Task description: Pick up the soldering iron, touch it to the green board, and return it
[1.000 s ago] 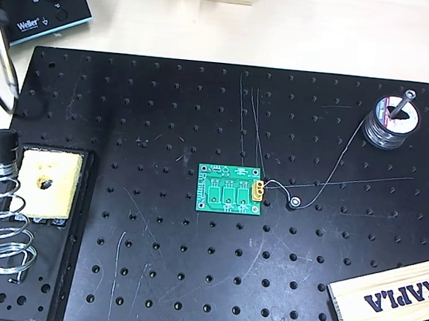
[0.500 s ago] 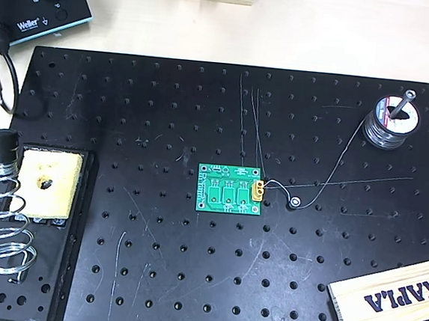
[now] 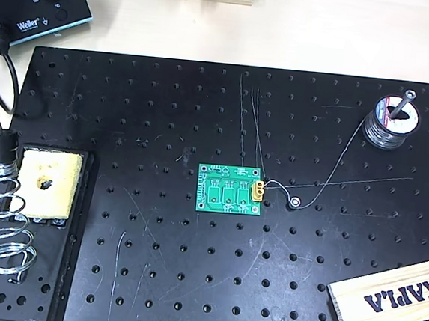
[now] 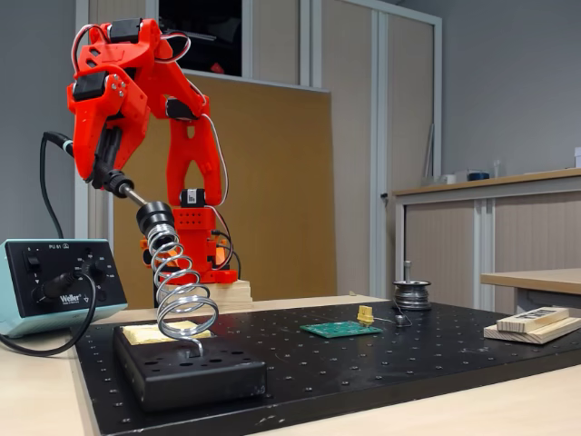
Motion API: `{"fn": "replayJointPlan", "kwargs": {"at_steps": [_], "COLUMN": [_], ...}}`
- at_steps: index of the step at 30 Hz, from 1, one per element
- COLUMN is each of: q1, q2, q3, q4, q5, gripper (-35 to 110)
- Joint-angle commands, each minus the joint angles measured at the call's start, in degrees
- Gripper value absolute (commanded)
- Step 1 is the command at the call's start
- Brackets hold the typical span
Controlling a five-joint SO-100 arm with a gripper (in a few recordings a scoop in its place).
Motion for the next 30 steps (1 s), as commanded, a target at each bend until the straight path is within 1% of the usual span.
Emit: {"fn": "replayJointPlan", "kwargs": {"at_steps": [1, 7, 12, 18, 25, 30], "q1": [-2.2, -8.1, -13.8, -19.8, -22.8, -22.7], "q2": [-0.3, -4.5, -5.2, -5.2, -5.3, -5.5], "q3": [-3.8, -6.2, -2.7, 3.3, 5.0, 4.6], "q4": [-0.4, -0.2, 0.0, -3.7, -5.2, -5.5], "q5": [1.8, 5.4, 11.2, 17.3, 20.5, 20.2], "gripper": [0, 0, 0, 0, 0, 0]}}
